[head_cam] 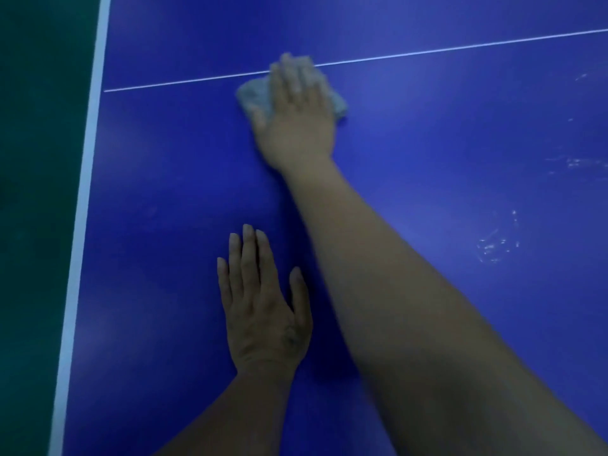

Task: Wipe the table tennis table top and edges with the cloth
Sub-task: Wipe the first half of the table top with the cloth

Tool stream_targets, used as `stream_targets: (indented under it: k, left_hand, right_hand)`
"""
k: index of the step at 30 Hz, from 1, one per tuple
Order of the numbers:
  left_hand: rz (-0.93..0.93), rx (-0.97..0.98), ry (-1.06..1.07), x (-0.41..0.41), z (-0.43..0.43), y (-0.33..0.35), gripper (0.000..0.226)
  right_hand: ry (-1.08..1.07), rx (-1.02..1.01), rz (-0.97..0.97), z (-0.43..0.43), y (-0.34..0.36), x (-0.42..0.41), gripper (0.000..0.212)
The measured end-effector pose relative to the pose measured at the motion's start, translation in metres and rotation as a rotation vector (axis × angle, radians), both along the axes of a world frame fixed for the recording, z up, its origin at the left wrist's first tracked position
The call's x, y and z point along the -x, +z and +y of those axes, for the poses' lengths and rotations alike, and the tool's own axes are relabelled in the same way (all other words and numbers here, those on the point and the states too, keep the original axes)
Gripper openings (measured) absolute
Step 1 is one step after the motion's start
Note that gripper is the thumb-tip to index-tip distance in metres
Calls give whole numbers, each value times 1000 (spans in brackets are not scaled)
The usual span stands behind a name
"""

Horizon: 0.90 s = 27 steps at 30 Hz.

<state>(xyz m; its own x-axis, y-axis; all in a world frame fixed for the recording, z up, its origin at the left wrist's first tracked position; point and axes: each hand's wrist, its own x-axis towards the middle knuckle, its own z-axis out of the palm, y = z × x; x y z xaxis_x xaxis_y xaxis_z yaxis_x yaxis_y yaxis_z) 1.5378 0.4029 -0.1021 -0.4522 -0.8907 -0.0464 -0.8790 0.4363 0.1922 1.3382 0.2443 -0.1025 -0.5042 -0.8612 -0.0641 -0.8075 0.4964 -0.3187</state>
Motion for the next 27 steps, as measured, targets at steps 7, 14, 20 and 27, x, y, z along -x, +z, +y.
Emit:
stream_targets:
  k: [7, 14, 20, 27]
  left_hand:
    - [38, -9, 7, 0, 0, -10, 73]
    - [9, 17, 3, 1, 2, -11, 73]
    - [14, 48, 1, 1, 0, -11, 74]
    - [41, 53, 4, -1, 2, -16, 73]
  right_hand:
    - [-474, -16, 116, 144, 2, 156, 77]
    - [-656, -19, 84, 143, 6, 107, 75]
    - [15, 25, 66, 104, 5, -38, 72]
    - [-167, 14, 171, 161, -1, 114, 71]
